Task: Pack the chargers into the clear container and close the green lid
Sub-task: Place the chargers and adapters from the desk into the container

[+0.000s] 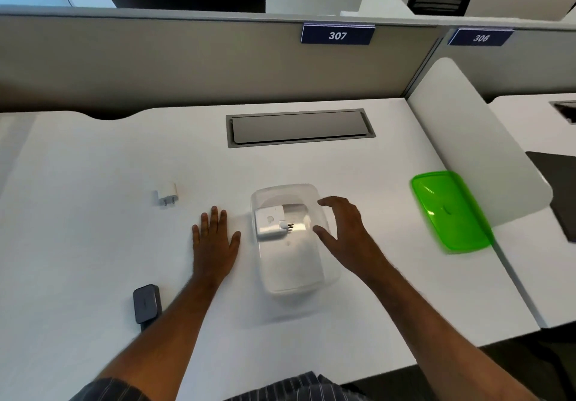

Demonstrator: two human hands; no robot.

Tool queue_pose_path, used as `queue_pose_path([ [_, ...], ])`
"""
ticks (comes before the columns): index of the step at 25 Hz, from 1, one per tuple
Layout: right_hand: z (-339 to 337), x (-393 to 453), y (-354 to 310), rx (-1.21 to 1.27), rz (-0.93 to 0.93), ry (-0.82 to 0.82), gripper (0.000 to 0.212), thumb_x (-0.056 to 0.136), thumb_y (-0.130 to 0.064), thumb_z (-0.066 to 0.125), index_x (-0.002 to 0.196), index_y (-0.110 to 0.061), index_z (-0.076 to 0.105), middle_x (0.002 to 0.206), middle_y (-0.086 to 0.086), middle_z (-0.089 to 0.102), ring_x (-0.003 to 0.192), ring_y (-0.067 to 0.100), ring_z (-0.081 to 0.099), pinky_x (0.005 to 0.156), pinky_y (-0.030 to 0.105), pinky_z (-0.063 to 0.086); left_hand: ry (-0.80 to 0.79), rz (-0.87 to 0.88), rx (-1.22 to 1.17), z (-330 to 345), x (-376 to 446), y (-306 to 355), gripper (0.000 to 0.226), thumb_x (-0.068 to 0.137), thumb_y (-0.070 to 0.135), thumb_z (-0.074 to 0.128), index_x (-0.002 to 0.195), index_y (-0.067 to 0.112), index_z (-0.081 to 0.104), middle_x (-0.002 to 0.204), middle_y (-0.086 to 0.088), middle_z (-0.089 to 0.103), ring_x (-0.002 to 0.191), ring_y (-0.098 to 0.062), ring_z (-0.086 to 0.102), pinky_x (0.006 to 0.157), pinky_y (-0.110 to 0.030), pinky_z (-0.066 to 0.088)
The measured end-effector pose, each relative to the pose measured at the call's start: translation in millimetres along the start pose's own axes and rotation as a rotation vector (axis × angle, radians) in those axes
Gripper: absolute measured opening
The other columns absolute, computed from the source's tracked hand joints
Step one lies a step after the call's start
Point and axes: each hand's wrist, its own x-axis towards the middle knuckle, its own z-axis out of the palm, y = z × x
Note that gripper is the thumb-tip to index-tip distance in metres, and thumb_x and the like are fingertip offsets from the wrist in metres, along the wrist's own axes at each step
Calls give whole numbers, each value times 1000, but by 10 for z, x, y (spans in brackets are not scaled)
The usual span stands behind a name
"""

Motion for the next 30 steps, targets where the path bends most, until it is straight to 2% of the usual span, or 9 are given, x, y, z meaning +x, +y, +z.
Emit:
queue_pose_path([
  [4,-185,-248,277,-32,92,64,44,94,-20,64,135,-20,48,136,-5,49,127,20,44,104,21,30,-1,7,3,10,-126,58,68,106,41,38,163,13,13,173,-9,4,160,-30,2,129,-50,3],
  [8,-277,-479,556,-55,190,76,42,94,-18,64,133,-17,50,134,0,51,124,25,46,101,20,27,-18,11,-13,33,-247,85,67,108,41,32,163,13,8,173,-8,1,160,-29,-1,130,-51,2],
  [13,-296,-789,963,-77,362,-61,45,91,-26,69,131,-18,51,135,2,50,127,29,44,102,39,37,-16,-20,-7,127,-439,182,68,108,42,30,163,12,5,173,-8,-1,160,-29,-3,130,-51,0],
  [16,-322,-973,1160,-130,427,-187,50,83,-32,77,127,-18,56,133,3,51,124,31,47,101,40,39,-21,-30,-1,167,-549,235,67,108,41,29,163,11,5,173,-9,-1,160,-29,-3,129,-52,1],
  [20,-350,-1171,1306,-218,428,-309,65,74,-38,83,131,-23,55,145,0,45,134,27,42,106,41,37,-10,-45,12,262,-740,313,66,108,39,30,163,11,5,173,-10,-1,160,-30,-2,130,-52,2],
  [23,-379,-1250,1350,-259,402,-313,68,73,-29,81,135,-27,53,152,-4,39,137,25,37,107,43,34,7,-42,34,328,-880,363,66,108,33,35,163,8,7,172,-13,2,160,-33,1,129,-53,4],
  [26,-407,-1293,1408,-241,348,-347,66,76,-20,77,136,-26,51,151,-7,40,135,24,40,105,42,35,33,-22,84,391,-1005,354,64,107,35,28,162,7,11,172,-14,6,159,-35,5,129,-54,6],
  [30,-438,-1358,1560,-128,240,-349,56,81,-14,74,132,-25,54,142,-8,46,125,23,44,100,36,41,95,48,100,461,-1111,252,75,97,46,16,162,8,16,171,-12,11,159,-34,11,129,-50,9],
])
